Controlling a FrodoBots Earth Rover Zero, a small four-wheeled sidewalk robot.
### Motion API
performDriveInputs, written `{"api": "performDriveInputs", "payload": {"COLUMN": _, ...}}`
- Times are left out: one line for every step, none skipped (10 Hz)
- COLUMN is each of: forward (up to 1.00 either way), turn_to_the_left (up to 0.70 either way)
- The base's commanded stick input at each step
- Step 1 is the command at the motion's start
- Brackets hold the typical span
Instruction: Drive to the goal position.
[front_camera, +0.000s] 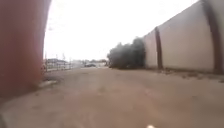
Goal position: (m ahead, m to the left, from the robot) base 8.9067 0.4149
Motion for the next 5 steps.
{"api": "performDriveInputs", "payload": {"forward": 0.7, "turn_to_the_left": 0.0}}
{"api": "performDriveInputs", "payload": {"forward": 0.7, "turn_to_the_left": 0.0}}
{"api": "performDriveInputs", "payload": {"forward": 0.7, "turn_to_the_left": 0.0}}
{"api": "performDriveInputs", "payload": {"forward": 0.7, "turn_to_the_left": 0.0}}
{"api": "performDriveInputs", "payload": {"forward": 0.7, "turn_to_the_left": 0.0}}
